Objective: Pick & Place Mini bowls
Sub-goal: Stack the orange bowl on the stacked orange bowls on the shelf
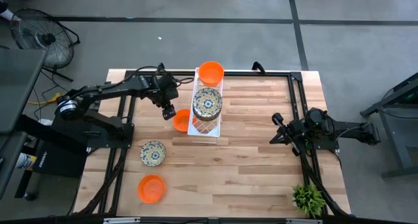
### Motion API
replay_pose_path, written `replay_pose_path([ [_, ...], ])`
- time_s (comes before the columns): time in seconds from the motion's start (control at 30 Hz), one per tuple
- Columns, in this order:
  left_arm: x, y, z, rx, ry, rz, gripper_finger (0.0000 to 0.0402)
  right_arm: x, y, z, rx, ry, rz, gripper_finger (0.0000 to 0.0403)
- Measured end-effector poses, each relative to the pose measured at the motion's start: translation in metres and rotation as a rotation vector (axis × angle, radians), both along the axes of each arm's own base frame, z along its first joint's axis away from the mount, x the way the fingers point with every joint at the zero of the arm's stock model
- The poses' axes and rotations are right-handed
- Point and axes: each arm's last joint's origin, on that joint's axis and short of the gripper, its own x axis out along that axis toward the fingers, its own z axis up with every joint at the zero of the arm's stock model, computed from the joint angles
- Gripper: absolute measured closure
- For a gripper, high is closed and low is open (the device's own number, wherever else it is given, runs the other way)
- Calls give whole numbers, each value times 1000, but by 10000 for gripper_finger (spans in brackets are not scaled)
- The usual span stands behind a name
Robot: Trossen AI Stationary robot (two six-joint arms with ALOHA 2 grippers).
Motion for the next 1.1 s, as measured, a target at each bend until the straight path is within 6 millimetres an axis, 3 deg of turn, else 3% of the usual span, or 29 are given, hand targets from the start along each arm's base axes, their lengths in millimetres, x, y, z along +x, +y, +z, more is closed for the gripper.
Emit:
replay_pose_path([
  [0.43, 10, 5, -18, -40, 18, 73, 190, 0, 0, 0, 0, 0, 0, 402],
  [0.8, 30, 8, -36, -81, -23, 41, 190, 0, 0, 0, 0, 0, 0, 402],
  [1.1, 33, 10, -51, -96, 52, 46, 190, 0, 0, 0, 0, 0, 0, 402],
])
